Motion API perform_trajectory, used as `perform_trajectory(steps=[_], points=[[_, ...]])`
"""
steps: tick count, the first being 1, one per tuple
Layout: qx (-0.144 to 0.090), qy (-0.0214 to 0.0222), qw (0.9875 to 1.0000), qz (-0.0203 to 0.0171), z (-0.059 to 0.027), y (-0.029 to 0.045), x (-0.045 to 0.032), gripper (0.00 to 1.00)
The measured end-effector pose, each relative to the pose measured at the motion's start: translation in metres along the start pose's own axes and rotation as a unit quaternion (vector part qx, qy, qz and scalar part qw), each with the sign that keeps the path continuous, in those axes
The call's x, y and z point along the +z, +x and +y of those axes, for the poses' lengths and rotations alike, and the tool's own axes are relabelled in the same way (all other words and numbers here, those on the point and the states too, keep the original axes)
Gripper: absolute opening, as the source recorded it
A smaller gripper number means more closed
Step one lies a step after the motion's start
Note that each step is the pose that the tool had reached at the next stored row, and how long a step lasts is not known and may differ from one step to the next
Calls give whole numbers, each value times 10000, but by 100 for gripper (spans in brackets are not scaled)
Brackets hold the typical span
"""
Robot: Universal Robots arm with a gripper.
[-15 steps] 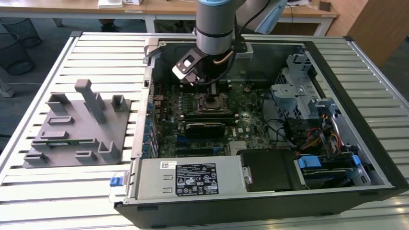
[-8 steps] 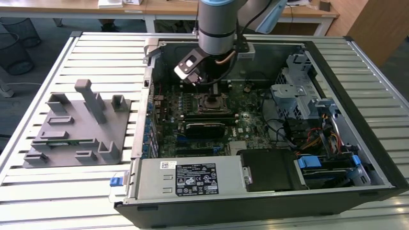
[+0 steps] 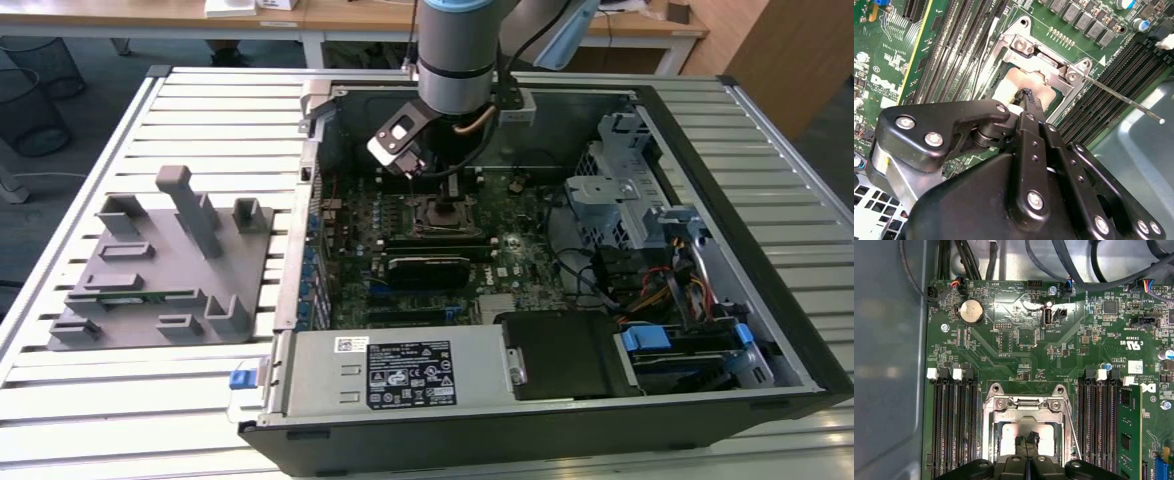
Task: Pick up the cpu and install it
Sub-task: 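Install the first cpu locking lever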
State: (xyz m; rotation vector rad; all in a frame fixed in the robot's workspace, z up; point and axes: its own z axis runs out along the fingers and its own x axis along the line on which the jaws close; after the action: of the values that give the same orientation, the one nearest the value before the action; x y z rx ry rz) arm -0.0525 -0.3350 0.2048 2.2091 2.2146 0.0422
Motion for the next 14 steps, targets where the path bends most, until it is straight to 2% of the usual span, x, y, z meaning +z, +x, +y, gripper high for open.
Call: perform_trajectory(steps=[14], points=[[0, 0, 10000, 0, 3, 1, -29, 11]])
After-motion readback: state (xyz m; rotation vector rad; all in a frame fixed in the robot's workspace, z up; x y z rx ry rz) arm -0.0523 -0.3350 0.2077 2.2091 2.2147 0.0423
